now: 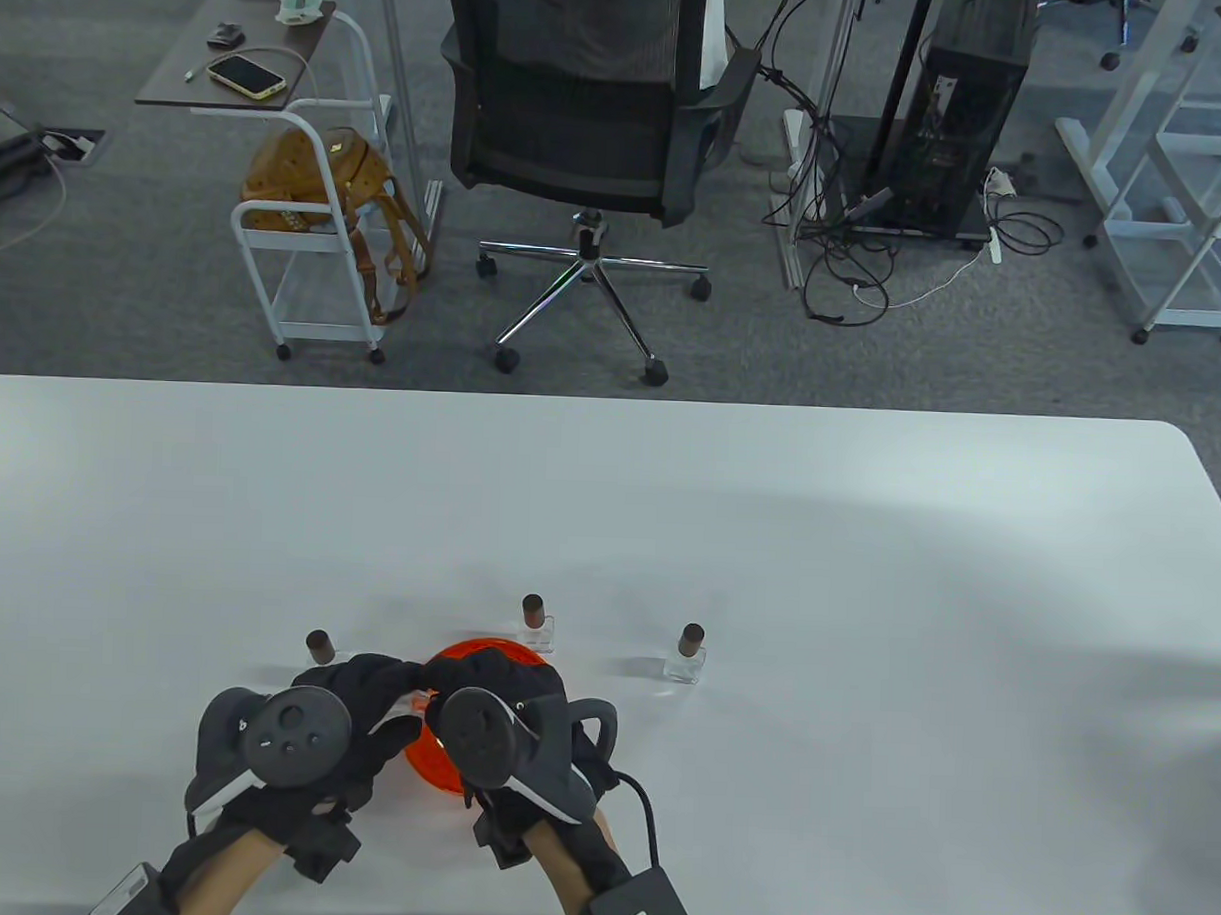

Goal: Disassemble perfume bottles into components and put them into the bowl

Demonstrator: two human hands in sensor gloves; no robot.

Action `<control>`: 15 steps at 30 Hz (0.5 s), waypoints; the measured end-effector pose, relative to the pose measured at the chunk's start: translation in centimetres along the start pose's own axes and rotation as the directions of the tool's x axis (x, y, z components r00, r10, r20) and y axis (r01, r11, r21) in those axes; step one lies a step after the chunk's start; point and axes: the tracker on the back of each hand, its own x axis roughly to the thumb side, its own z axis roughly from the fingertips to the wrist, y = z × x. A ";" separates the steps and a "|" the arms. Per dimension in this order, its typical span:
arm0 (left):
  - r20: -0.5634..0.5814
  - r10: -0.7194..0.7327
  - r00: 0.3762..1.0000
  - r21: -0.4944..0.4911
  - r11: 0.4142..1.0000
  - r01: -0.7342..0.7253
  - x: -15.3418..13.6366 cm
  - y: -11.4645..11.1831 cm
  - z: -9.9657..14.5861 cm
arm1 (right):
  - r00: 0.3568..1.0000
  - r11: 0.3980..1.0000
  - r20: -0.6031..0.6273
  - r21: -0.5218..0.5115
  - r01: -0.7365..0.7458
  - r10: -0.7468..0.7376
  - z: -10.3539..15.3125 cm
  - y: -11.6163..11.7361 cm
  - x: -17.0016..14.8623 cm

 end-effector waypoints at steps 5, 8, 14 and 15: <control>0.002 -0.021 1.000 -0.002 1.000 0.021 0.3 -0.1 0.0 | 1.000 1.000 0.008 0.023 -0.001 0.001 0.0 0.2 -0.1; -0.003 -0.002 1.000 0.001 1.000 0.002 0.0 0.0 -0.1 | 1.000 1.000 -0.002 0.005 0.003 -0.003 -0.1 0.1 -0.1; 0.003 -0.022 1.000 -0.002 1.000 0.022 0.2 -0.1 -0.1 | 1.000 1.000 0.003 0.016 -0.007 0.007 0.0 0.2 -0.1; -0.002 -0.015 1.000 0.004 1.000 0.015 0.1 0.0 -0.1 | 1.000 1.000 0.001 0.013 -0.003 0.003 0.0 0.2 -0.1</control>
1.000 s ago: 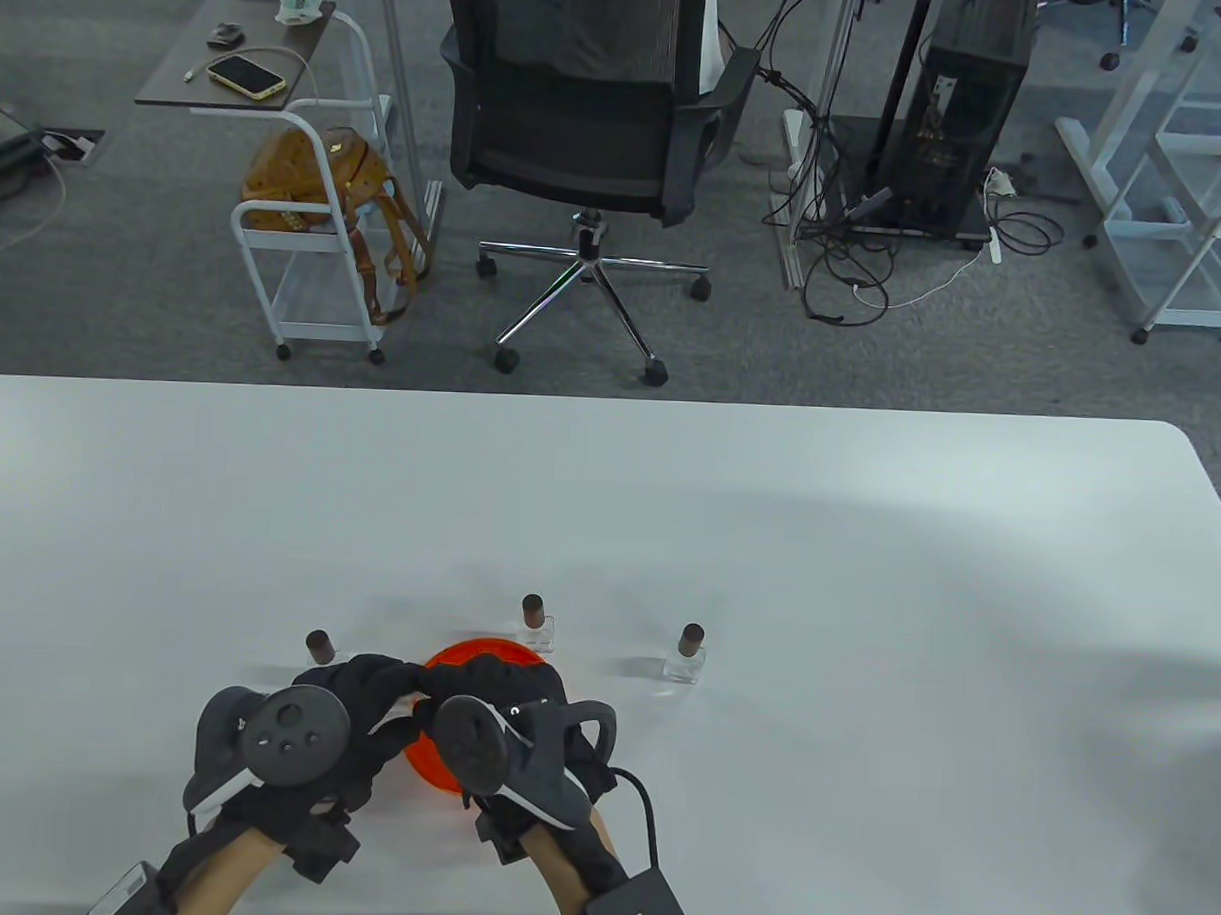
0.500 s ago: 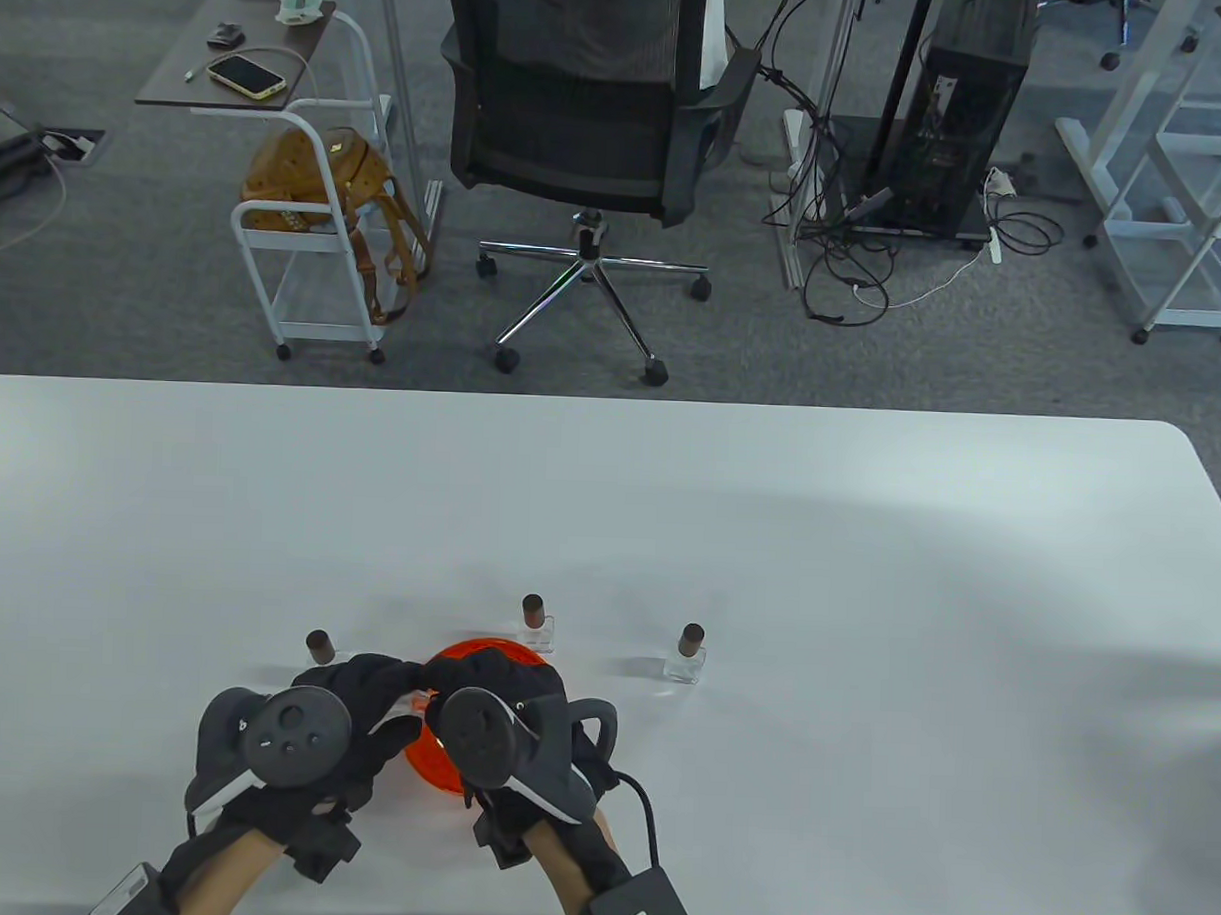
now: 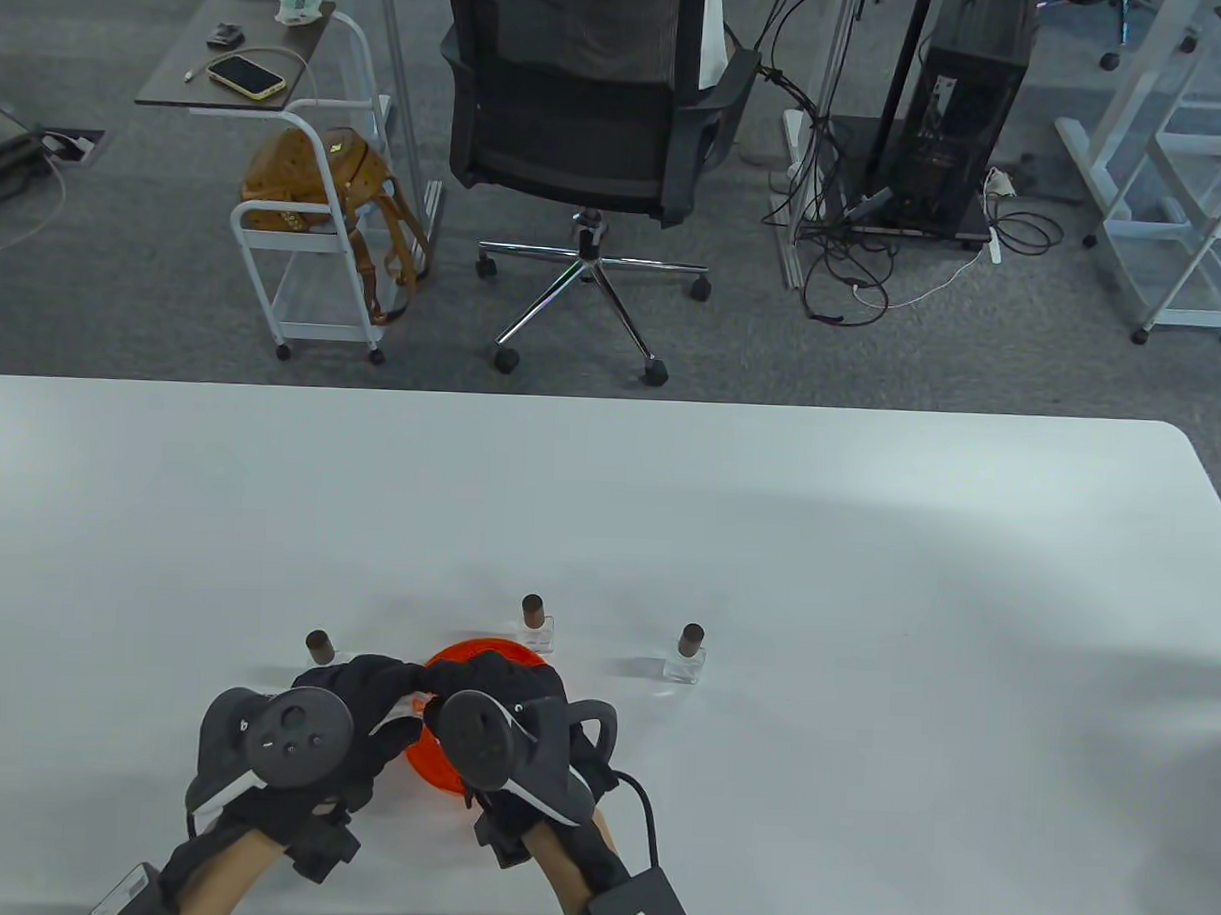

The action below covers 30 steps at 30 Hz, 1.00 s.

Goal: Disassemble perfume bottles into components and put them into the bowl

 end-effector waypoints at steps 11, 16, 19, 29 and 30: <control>-0.008 0.018 1.000 -0.011 1.000 -0.018 -0.1 -0.1 0.0 | 1.000 1.000 0.008 -0.008 -0.025 0.025 0.0 0.1 0.1; 0.004 0.003 1.000 -0.015 1.000 -0.003 0.1 -0.3 0.0 | 0.999 0.999 0.017 0.006 -0.033 0.033 0.0 0.2 0.0; -0.004 0.019 1.000 -0.005 1.000 -0.019 -0.1 -0.1 0.0 | 1.000 1.000 0.011 -0.006 -0.022 0.022 0.0 0.1 0.1; -0.008 0.032 0.999 -0.003 0.999 -0.032 -0.2 0.0 0.1 | 1.000 0.999 0.007 -0.017 -0.027 0.027 0.0 0.2 0.1; -0.001 0.021 1.000 -0.016 1.000 -0.021 -0.1 -0.1 0.1 | 1.000 0.999 0.011 -0.022 -0.025 0.025 0.0 0.2 0.1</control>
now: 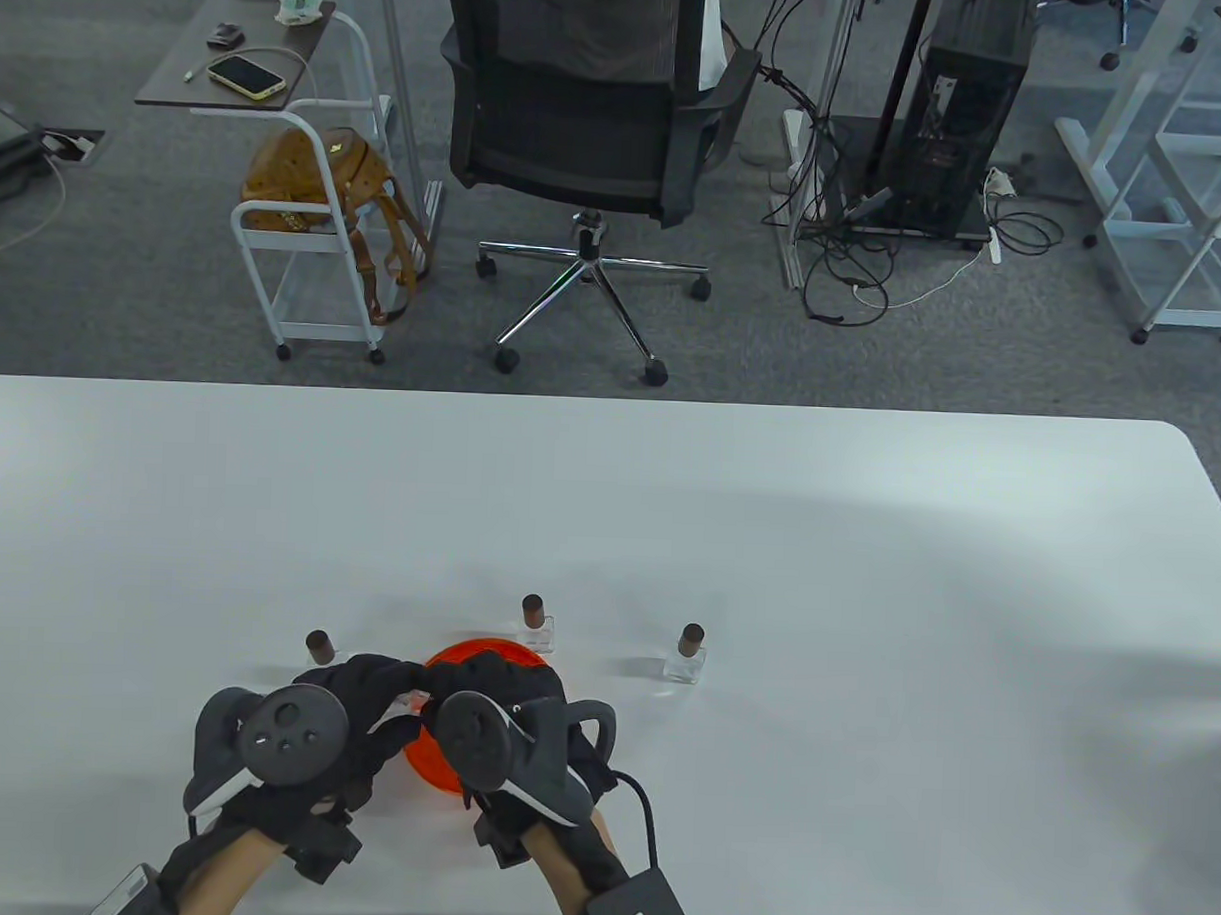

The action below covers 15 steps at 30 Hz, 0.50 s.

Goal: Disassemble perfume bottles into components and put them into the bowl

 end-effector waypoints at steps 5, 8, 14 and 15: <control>-0.002 -0.014 1.000 0.007 1.000 0.014 0.2 -0.1 0.0 | 1.000 0.999 -0.001 0.033 0.012 -0.012 0.0 0.2 0.0; -0.010 0.013 1.000 0.013 1.000 -0.013 -0.1 0.1 0.0 | 1.000 1.000 -0.002 0.001 0.002 -0.002 0.0 0.1 0.0; -0.006 -0.014 1.000 0.009 1.000 0.014 0.1 -0.1 0.0 | 1.000 0.999 -0.002 0.033 0.014 -0.014 0.0 0.1 -0.1; -0.008 -0.006 1.000 0.010 1.000 0.006 0.1 -0.1 0.0 | 1.000 0.999 -0.002 0.031 0.014 -0.014 0.0 0.1 -0.1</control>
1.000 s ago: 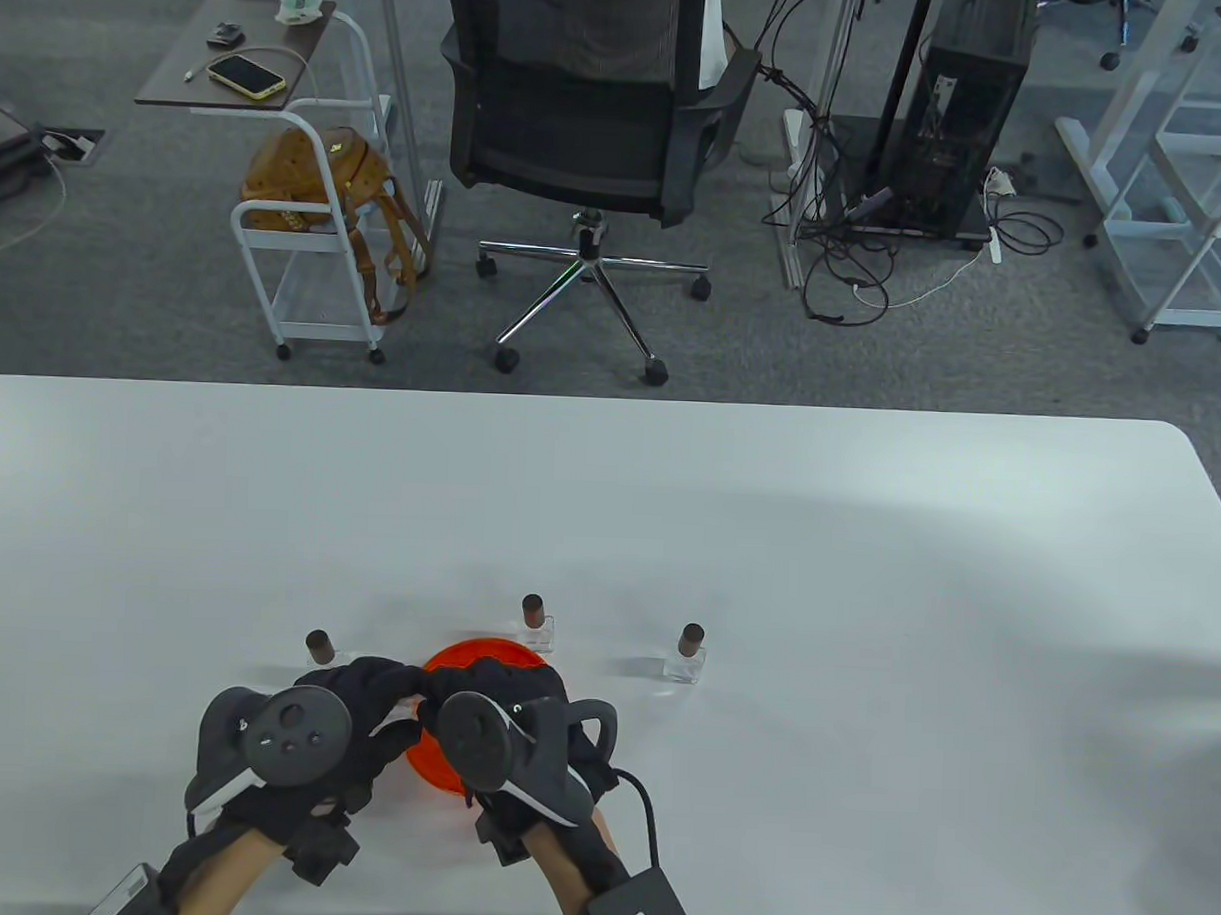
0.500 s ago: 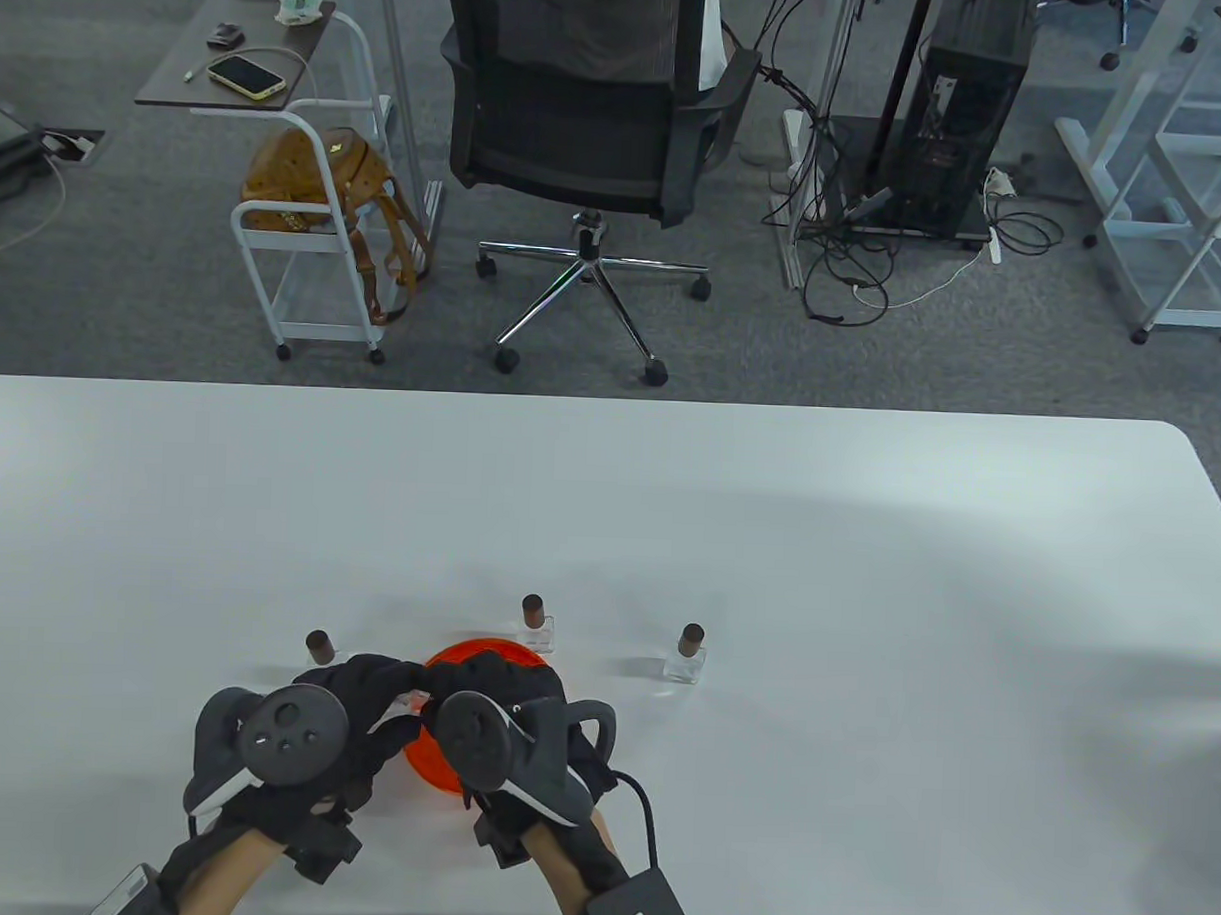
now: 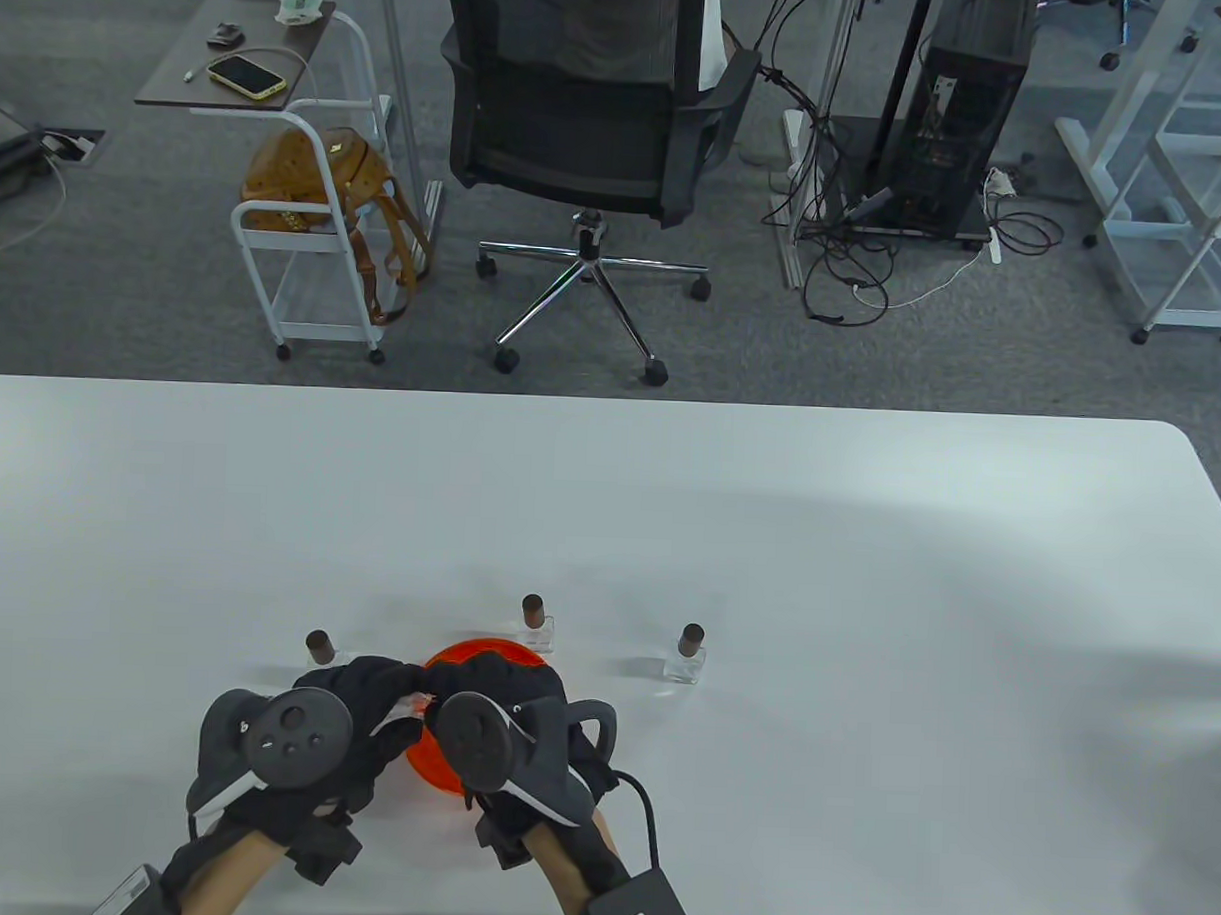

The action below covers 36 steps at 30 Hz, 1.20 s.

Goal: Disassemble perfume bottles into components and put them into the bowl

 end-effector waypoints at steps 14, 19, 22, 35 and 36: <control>0.003 0.001 1.000 -0.009 1.000 -0.001 0.1 0.0 0.0 | 1.000 1.000 0.003 0.015 0.022 -0.022 -0.1 -0.1 -0.2; 0.002 0.019 1.000 -0.010 1.000 -0.019 0.0 0.1 0.0 | 0.999 0.999 -0.016 -0.020 0.038 -0.038 -0.2 -0.2 -0.3; 0.000 0.005 1.000 -0.015 1.000 -0.005 0.2 0.0 0.1 | 0.999 0.999 0.000 0.026 0.043 -0.043 -0.2 -0.1 -0.5; -0.063 -0.032 0.997 0.009 0.999 0.032 -0.3 0.4 0.0 | 0.998 0.995 -0.020 -0.072 0.063 -0.065 -0.4 -3.4 -2.8; -0.066 -0.049 0.997 0.017 0.999 0.050 -0.3 0.5 0.0 | 0.998 0.995 -0.035 -0.085 0.043 -0.046 -0.5 -3.6 -3.3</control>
